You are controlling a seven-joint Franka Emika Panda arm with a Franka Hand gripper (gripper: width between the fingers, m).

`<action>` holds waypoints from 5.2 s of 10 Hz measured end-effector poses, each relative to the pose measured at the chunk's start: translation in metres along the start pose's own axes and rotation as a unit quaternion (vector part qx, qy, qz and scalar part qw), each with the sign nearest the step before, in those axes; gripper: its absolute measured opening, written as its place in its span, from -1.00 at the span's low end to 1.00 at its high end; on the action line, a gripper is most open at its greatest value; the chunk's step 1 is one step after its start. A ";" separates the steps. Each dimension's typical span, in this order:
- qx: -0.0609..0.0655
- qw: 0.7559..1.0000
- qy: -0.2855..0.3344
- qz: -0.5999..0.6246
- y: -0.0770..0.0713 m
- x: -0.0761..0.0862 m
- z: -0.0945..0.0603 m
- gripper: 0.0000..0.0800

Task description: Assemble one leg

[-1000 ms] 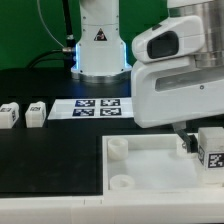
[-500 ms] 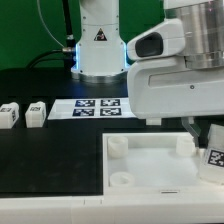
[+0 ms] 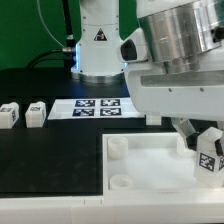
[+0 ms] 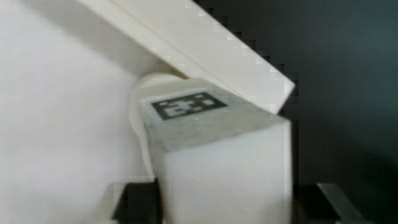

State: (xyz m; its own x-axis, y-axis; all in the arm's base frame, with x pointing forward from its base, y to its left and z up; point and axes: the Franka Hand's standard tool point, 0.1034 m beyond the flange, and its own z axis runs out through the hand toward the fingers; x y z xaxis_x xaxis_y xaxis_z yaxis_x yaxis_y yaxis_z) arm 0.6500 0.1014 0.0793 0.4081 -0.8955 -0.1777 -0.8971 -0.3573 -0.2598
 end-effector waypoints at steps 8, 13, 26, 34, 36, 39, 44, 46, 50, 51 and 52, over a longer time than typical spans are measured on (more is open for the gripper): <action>0.007 1.000 0.006 0.020 0.006 -0.008 -0.001 0.36; -0.047 0.936 0.023 -0.349 0.002 -0.030 0.003 0.62; -0.048 0.925 0.039 -0.376 0.003 -0.008 0.002 -0.25; 0.012 0.975 0.003 0.223 0.011 -0.013 0.001 -0.24; 0.014 0.961 0.000 0.276 0.011 -0.014 0.001 -0.24; 0.012 0.969 0.000 0.248 0.012 -0.014 0.003 0.52; -0.026 0.998 -0.001 -0.051 0.020 -0.023 0.010 0.62; -0.044 0.974 0.009 -0.222 0.016 -0.018 0.007 0.62; -0.068 0.906 0.016 -0.417 0.012 -0.034 0.011 0.59; -0.068 0.909 0.016 -0.410 0.012 -0.034 0.011 0.59; -0.067 0.922 0.018 -0.381 0.012 -0.034 0.011 0.14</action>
Offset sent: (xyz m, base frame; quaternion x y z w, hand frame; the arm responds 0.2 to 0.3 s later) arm -0.0041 -0.0064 -0.0041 0.0655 0.0165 0.1607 0.9847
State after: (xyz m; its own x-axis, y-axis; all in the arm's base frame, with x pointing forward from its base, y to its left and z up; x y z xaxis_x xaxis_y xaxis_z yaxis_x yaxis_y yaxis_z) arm 0.6273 0.1308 0.0716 0.9248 -0.3782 0.0402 -0.3661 -0.9139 -0.1755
